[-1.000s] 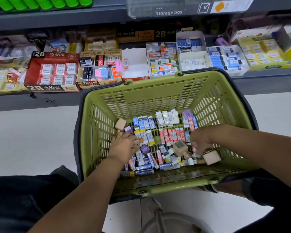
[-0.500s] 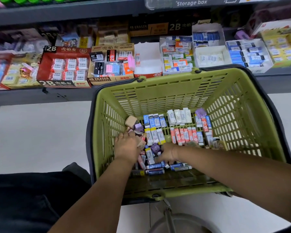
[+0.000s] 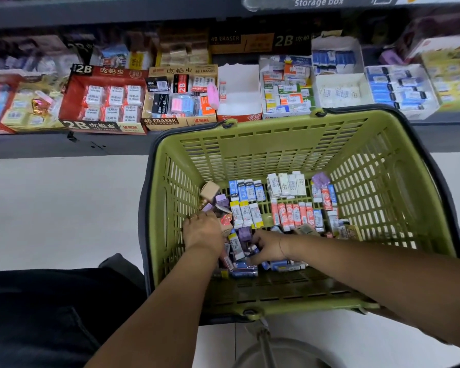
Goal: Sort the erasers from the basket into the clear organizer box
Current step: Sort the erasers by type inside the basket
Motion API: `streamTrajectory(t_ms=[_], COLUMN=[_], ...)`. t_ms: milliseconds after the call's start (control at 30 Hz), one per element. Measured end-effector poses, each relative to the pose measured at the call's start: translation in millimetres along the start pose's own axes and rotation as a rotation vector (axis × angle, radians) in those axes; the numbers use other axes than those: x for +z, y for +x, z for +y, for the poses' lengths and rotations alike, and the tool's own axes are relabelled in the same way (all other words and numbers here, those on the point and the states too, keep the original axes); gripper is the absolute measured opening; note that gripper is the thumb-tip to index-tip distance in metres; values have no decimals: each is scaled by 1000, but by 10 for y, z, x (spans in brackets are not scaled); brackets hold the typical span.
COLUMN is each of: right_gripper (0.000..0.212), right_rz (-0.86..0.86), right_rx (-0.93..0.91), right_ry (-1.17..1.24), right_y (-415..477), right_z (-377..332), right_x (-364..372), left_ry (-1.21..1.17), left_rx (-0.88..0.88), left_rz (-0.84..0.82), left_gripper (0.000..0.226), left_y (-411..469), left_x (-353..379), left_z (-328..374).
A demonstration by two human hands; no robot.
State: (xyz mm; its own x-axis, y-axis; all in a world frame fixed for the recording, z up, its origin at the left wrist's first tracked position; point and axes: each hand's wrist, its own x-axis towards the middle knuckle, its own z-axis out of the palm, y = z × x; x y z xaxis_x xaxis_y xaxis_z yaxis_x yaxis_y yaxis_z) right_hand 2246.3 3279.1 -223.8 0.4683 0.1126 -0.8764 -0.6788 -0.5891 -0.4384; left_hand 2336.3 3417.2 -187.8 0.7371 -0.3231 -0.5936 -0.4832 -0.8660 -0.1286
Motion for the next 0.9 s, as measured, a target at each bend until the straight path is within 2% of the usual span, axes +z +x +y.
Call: streamTrajectory(t_ms=[133, 300, 433, 633, 767, 900], right_gripper=[89, 81, 88, 95, 99, 91], right_rz=[-21, -49, -53, -145, -187, -258], right_rx=[-10, -14, -2, 2, 27, 19], right_ry=[-40, -3, -4, -232, -166, -86], right_y=[39, 63, 67, 68, -3, -103], right_z=[-87, -165, -137, -176, -89, 77], right_x=[144, 147, 133, 48, -43, -193], left_ry=[-25, -46, -69, -74, -70, -54], left_rx=[2, -11, -11, 5, 8, 6], left_rz=[17, 5, 13, 48, 57, 61], left_gripper=[55, 60, 55, 49, 51, 47], left_y=[6, 1, 22, 31, 36, 36], left_x=[13, 39, 43, 47, 59, 88], left_z=[14, -16, -2, 0, 0, -21])
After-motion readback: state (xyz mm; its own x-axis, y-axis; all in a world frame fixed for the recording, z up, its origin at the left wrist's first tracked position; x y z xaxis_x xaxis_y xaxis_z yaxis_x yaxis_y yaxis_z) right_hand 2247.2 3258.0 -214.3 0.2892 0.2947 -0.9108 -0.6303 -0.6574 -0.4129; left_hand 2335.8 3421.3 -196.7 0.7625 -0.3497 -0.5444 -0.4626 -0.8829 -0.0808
